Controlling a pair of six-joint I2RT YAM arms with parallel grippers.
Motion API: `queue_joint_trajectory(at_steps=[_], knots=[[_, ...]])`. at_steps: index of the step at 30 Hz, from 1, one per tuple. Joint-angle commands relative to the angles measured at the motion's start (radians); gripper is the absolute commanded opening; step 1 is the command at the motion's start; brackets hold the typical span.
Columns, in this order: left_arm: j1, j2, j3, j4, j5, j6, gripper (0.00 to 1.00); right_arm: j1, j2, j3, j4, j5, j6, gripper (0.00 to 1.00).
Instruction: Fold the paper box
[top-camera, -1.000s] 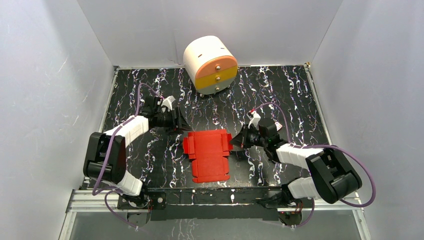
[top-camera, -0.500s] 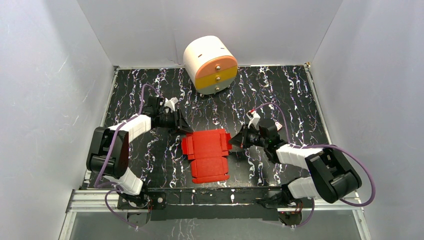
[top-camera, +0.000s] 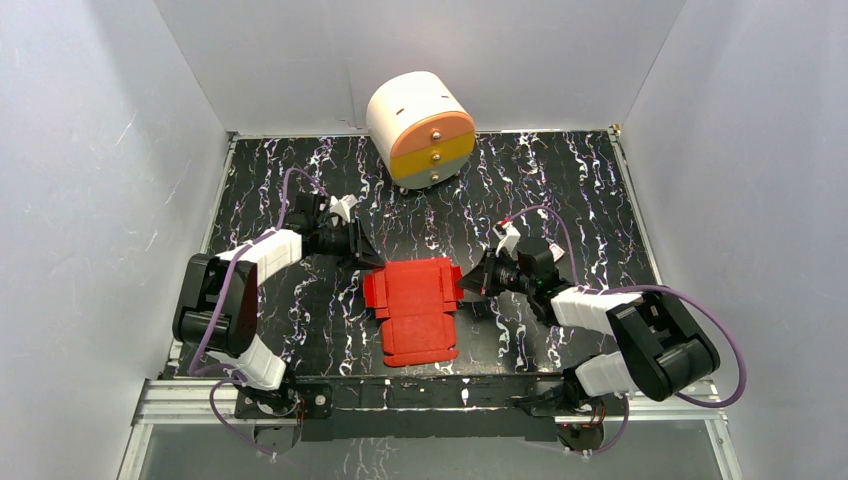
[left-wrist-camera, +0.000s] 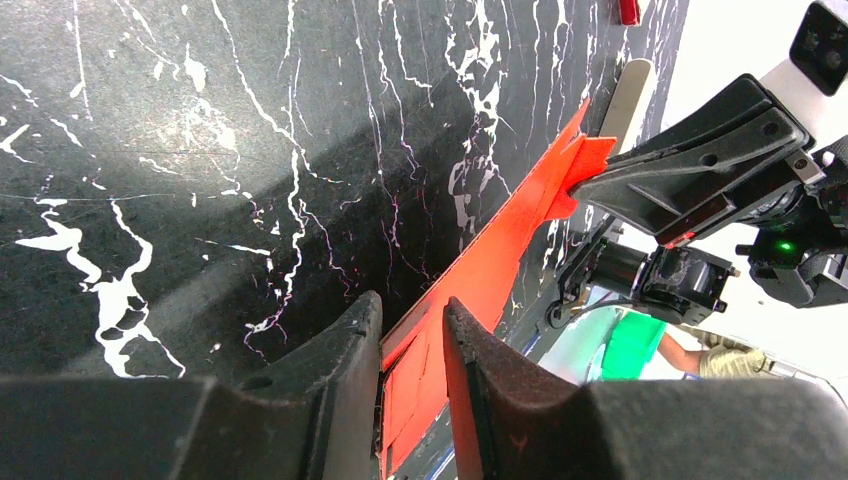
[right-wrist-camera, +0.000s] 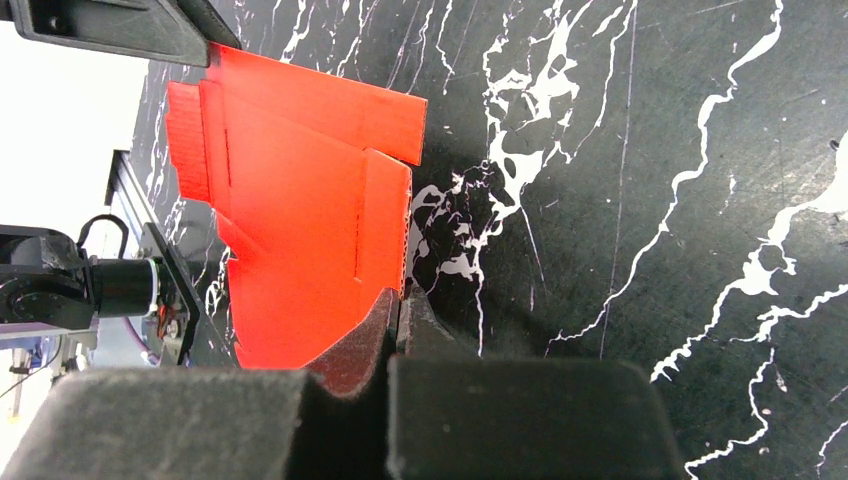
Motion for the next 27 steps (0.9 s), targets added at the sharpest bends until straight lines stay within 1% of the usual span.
queue_joint_trajectory(at_steps=[1, 4, 8, 11, 13, 16, 21, 27], knots=[[-0.013, 0.006, 0.014, -0.008, 0.059, 0.004, 0.28, -0.005, 0.01, 0.008, 0.076, -0.016, 0.0, 0.0], [-0.015, 0.006, 0.013, -0.009, 0.061, 0.006, 0.27, -0.005, 0.009, 0.006, 0.081, -0.014, 0.003, 0.0], [-0.016, 0.007, 0.013, -0.009, 0.061, 0.009, 0.23, -0.005, 0.01, 0.007, 0.081, -0.015, 0.004, 0.0], [-0.018, 0.008, 0.013, -0.009, 0.061, 0.01, 0.18, -0.006, 0.009, 0.009, 0.08, -0.019, 0.003, 0.0], [-0.019, 0.009, 0.016, -0.009, 0.059, 0.012, 0.12, -0.005, 0.01, 0.009, 0.079, -0.023, 0.002, 0.0], [-0.027, 0.004, 0.021, -0.009, 0.043, 0.012, 0.06, -0.005, 0.013, 0.014, 0.071, -0.03, -0.007, 0.0], [-0.062, -0.016, 0.044, -0.055, -0.057, 0.032, 0.02, -0.002, 0.002, 0.036, 0.017, -0.018, -0.032, 0.0], [-0.132, -0.014, 0.108, -0.154, -0.244, 0.052, 0.0, 0.017, -0.031, 0.072, -0.099, 0.056, -0.07, 0.0]])
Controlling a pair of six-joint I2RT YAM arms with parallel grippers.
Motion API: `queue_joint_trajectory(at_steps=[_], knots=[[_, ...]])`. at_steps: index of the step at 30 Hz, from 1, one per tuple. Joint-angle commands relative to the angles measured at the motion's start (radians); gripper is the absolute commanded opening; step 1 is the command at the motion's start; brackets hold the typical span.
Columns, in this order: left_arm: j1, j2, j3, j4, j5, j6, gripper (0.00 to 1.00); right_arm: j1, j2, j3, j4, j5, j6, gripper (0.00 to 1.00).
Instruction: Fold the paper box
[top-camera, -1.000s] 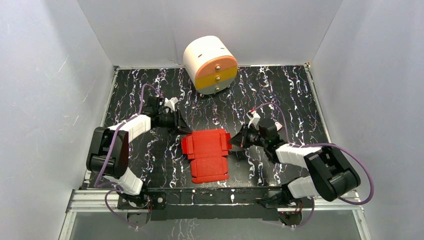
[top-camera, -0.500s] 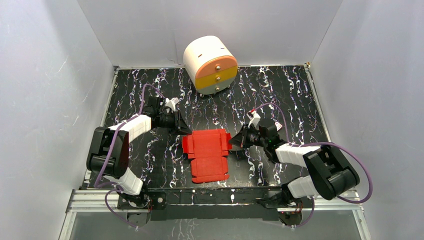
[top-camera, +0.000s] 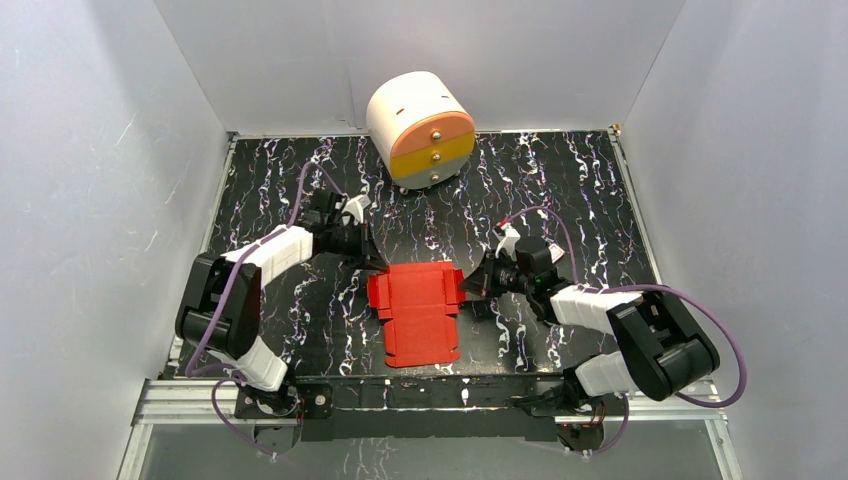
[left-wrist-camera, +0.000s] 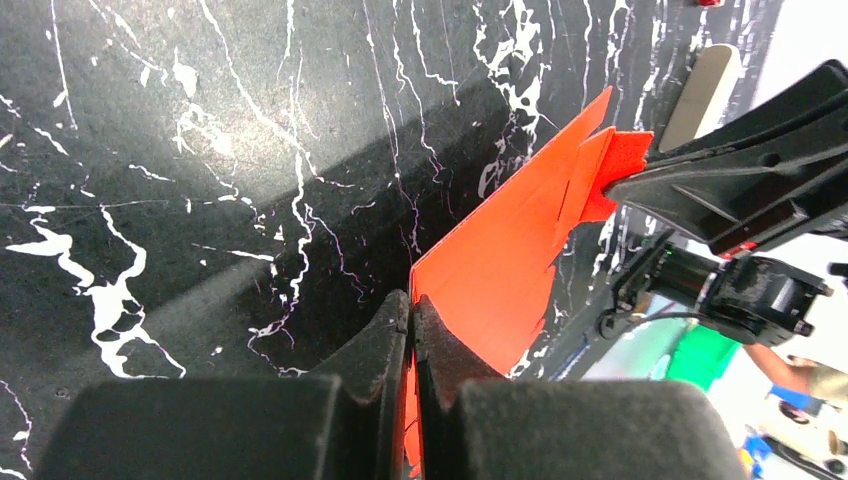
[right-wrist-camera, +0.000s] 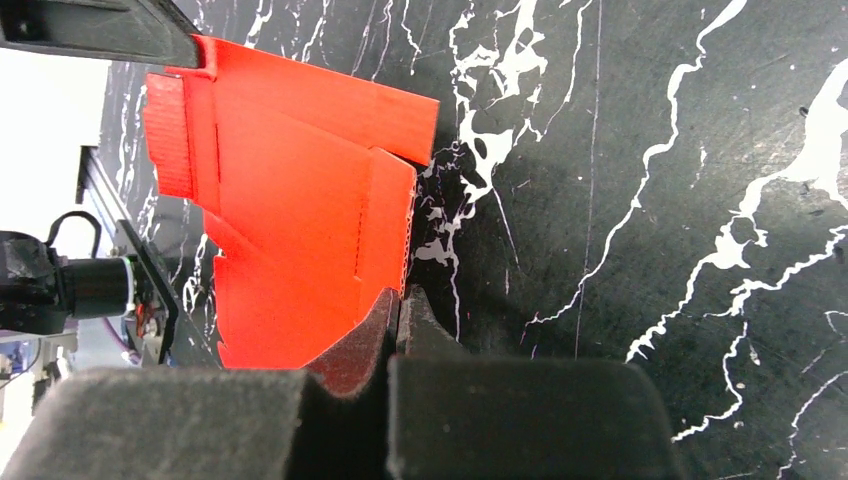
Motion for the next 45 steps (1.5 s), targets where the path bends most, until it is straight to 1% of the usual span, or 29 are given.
queue_joint_trajectory(at_steps=[1, 7, 8, 10, 13, 19, 22, 24, 31, 40, 45], knots=[[-0.065, -0.011, 0.077, -0.11, -0.152, 0.019, 0.0, 0.028, -0.04, 0.073, -0.059, 0.06, -0.058, 0.01], [-0.144, 0.04, 0.169, -0.209, -0.353, 0.009, 0.0, 0.084, -0.022, 0.133, -0.15, 0.167, -0.072, 0.02], [-0.155, 0.051, 0.184, -0.231, -0.384, 0.013, 0.0, 0.096, -0.019, 0.146, -0.166, 0.193, -0.072, 0.04], [-0.174, 0.072, 0.211, -0.262, -0.434, 0.023, 0.0, 0.113, -0.013, 0.164, -0.191, 0.224, -0.073, 0.1], [-0.189, 0.095, 0.238, -0.296, -0.481, 0.041, 0.0, 0.116, -0.027, 0.168, -0.205, 0.244, -0.078, 0.16], [-0.205, 0.121, 0.275, -0.342, -0.556, 0.068, 0.0, 0.113, -0.089, 0.19, -0.271, 0.31, -0.13, 0.36], [-0.218, 0.146, 0.303, -0.362, -0.583, 0.072, 0.0, 0.112, -0.095, 0.208, -0.279, 0.31, -0.143, 0.43], [-0.23, 0.169, 0.324, -0.378, -0.605, 0.072, 0.0, 0.112, -0.089, 0.212, -0.27, 0.305, -0.139, 0.45], [-0.281, 0.277, 0.41, -0.454, -0.736, 0.085, 0.0, 0.112, -0.053, 0.219, -0.238, 0.289, -0.12, 0.49], [-0.359, 0.364, 0.487, -0.533, -0.904, 0.086, 0.0, 0.112, -0.045, 0.206, -0.226, 0.311, -0.115, 0.5], [-0.379, 0.388, 0.511, -0.55, -0.892, 0.073, 0.0, 0.112, -0.05, 0.202, -0.227, 0.314, -0.116, 0.51]])
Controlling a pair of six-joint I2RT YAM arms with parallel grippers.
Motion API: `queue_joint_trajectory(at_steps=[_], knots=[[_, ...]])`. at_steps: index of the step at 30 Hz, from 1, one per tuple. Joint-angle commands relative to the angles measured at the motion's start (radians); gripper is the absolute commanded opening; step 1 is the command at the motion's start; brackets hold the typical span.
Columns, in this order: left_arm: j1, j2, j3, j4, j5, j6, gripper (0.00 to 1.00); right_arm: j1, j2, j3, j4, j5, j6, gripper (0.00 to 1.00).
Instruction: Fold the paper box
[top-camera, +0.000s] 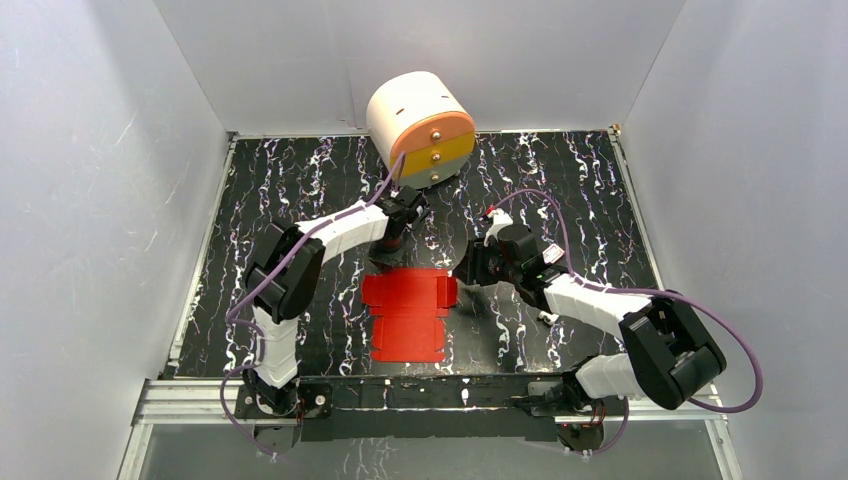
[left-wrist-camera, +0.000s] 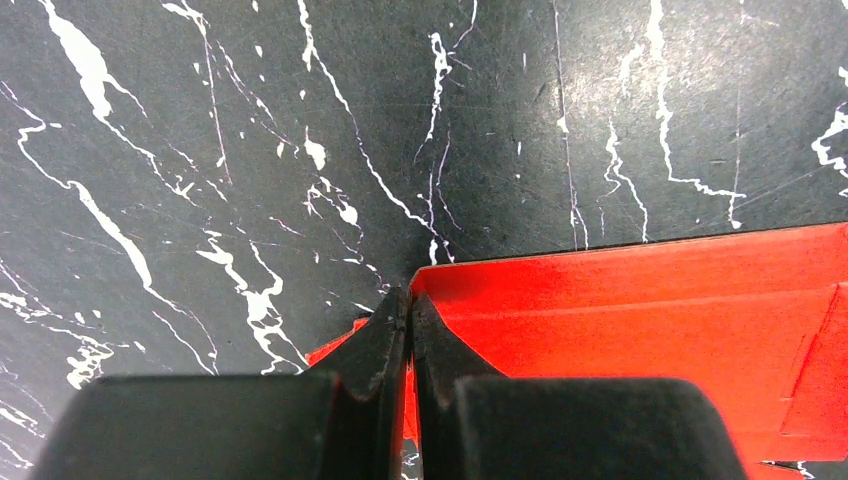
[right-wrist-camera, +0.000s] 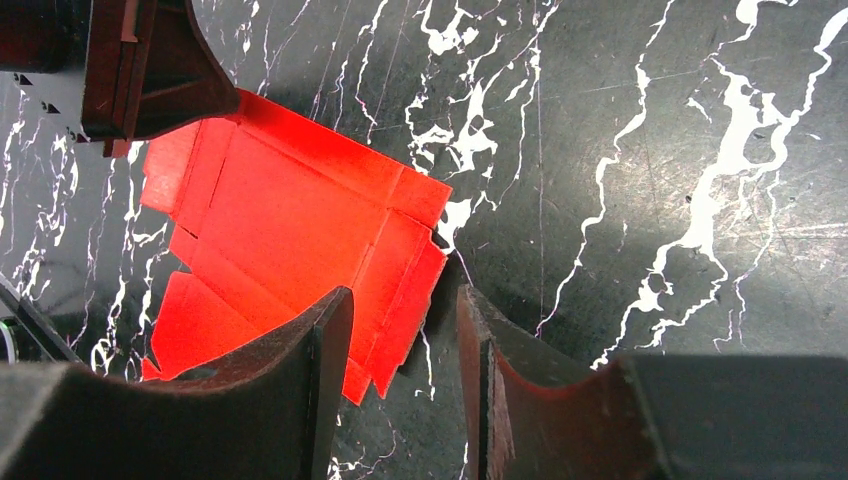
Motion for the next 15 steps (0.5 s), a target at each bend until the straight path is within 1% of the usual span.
queue_joint_trajectory(at_steps=[1, 6, 9, 15], knots=[[-0.016, 0.02, 0.024, -0.053, -0.022, -0.004, 0.0, 0.0, -0.008, 0.024, 0.053, 0.017, 0.0, 0.52], [-0.017, 0.001, 0.054, -0.063, 0.018, -0.011, 0.0, 0.0, -0.019, 0.025, 0.051, 0.022, 0.001, 0.53], [-0.016, -0.002, 0.069, -0.067, 0.057, -0.024, 0.0, 0.0, 0.0, 0.031, 0.056, -0.003, 0.015, 0.53], [-0.017, 0.002, 0.076, -0.067, 0.075, -0.04, 0.01, 0.004, 0.064, -0.004, 0.214, -0.143, 0.105, 0.51]])
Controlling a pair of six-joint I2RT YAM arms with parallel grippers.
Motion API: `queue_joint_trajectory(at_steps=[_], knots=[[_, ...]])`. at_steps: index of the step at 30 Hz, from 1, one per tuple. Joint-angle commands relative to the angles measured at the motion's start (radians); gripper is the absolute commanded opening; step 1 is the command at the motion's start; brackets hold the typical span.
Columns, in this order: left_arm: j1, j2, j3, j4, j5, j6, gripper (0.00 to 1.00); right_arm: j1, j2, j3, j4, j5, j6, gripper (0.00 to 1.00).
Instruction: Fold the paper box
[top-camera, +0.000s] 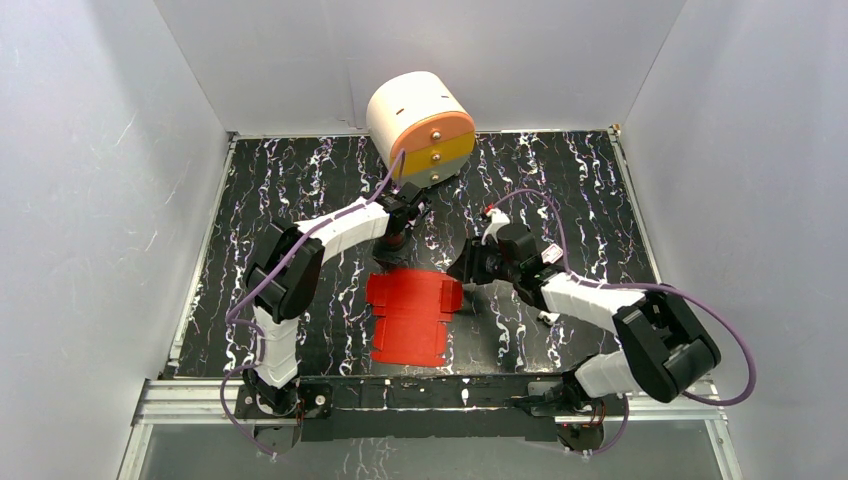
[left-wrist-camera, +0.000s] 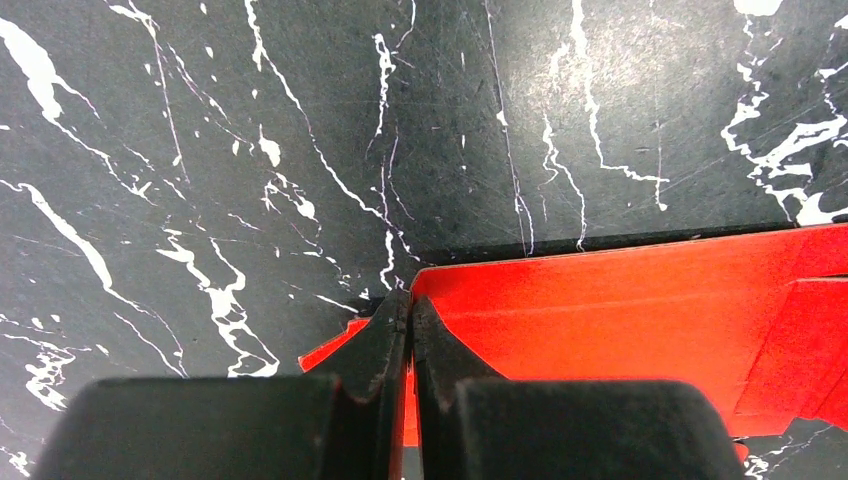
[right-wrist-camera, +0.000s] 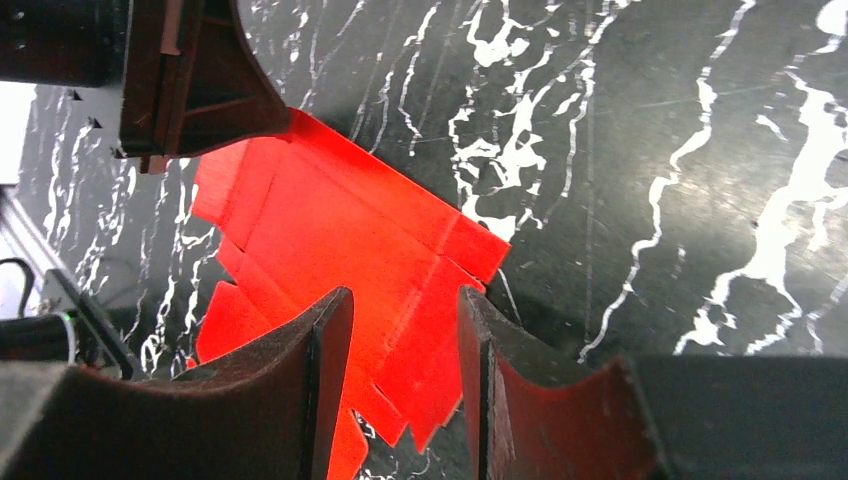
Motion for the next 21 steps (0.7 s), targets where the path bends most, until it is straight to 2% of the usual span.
queue_joint_trajectory(at_steps=[1, 11, 21], knots=[[-0.005, -0.005, 0.033, -0.034, 0.039, -0.022, 0.03, 0.007, 0.058, -0.008, 0.199, -0.116, 0.08, 0.5], [-0.005, -0.026, 0.031, -0.005, 0.138, -0.054, 0.23, 0.056, 0.204, -0.003, 0.301, -0.146, 0.131, 0.44], [0.003, -0.057, -0.024, 0.062, 0.276, -0.093, 0.24, 0.083, 0.26, -0.009, 0.305, -0.117, 0.133, 0.42]])
